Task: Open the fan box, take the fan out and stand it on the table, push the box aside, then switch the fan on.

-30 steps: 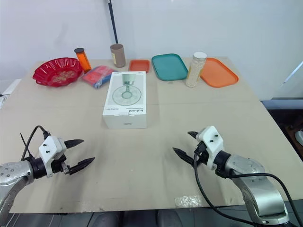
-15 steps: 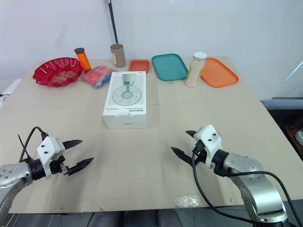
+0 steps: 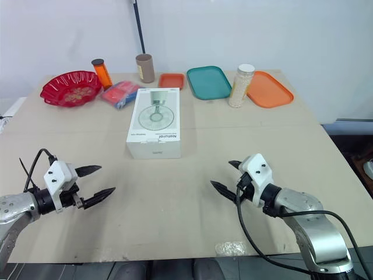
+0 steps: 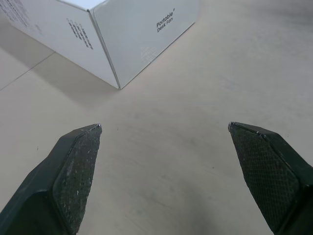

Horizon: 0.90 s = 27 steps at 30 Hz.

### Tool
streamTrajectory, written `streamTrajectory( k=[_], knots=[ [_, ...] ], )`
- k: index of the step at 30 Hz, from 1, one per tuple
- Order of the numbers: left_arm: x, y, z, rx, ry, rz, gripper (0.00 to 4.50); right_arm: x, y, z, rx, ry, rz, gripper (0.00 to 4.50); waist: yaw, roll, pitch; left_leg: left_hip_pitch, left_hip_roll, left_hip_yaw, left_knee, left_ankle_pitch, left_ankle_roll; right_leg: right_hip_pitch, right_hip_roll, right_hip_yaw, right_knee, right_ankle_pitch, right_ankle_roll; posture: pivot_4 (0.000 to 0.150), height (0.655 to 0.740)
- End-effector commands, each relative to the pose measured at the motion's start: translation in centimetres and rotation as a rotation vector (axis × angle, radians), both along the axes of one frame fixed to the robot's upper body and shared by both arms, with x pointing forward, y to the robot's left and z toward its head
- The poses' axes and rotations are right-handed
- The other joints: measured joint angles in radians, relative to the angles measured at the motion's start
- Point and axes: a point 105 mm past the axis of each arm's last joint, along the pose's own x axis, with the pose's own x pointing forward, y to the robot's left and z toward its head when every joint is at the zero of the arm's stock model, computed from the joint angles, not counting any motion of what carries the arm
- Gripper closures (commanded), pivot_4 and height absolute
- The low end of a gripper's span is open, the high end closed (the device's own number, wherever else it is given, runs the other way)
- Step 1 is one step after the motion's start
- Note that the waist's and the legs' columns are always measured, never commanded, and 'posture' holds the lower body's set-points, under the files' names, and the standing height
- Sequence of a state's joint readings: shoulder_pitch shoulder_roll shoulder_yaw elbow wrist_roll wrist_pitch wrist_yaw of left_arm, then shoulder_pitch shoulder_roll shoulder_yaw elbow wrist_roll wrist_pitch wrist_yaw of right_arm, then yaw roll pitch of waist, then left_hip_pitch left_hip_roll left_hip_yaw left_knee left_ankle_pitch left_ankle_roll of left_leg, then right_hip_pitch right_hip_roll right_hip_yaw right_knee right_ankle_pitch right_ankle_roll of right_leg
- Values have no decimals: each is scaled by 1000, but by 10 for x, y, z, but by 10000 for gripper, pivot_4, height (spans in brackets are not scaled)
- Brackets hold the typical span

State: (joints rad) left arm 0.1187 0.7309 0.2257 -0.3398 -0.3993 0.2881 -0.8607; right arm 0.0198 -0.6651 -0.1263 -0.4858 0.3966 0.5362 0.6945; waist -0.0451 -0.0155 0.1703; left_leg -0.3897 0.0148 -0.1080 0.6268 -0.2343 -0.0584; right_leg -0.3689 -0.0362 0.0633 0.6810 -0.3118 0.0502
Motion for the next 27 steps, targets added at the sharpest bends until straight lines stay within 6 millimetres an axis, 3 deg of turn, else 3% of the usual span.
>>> streamTrajectory(
  k=[1,5,15,18,21,27],
  knots=[
    [16,12,29,-40,-100,63,768,2,5,11,7,-57,14,0,0,0,0,0,0,0,0,0,0,0,0,0,0,0,0,1500,7400],
    [39,14,52,-131,-152,132,768,6,9,14,18,-73,19,0,0,0,0,0,0,0,0,0,0,0,0,0,0,0,0,1500,7400],
    [72,-32,69,-112,-172,64,768,13,13,19,18,-101,22,0,0,-1,0,-2,-1,-1,2,0,-1,-1,0,-1,0,0,0,1500,7400],
    [87,-36,78,-149,-187,93,7838,14,13,21,17,-107,21,0,0,-1,0,-2,-1,-1,2,0,-1,0,0,-1,0,0,1,1500,7400],
    [101,-43,84,-174,-192,103,18669,15,13,21,15,-114,22,0,0,-1,0,-2,-1,-1,2,0,-1,-1,0,-2,0,0,1,1500,7400],
    [107,-58,80,-140,-203,75,38892,16,14,23,15,-122,18,0,-1,-1,0,-2,-1,-1,3,0,-1,-1,0,-1,0,0,1,1500,7400]
  ],
)
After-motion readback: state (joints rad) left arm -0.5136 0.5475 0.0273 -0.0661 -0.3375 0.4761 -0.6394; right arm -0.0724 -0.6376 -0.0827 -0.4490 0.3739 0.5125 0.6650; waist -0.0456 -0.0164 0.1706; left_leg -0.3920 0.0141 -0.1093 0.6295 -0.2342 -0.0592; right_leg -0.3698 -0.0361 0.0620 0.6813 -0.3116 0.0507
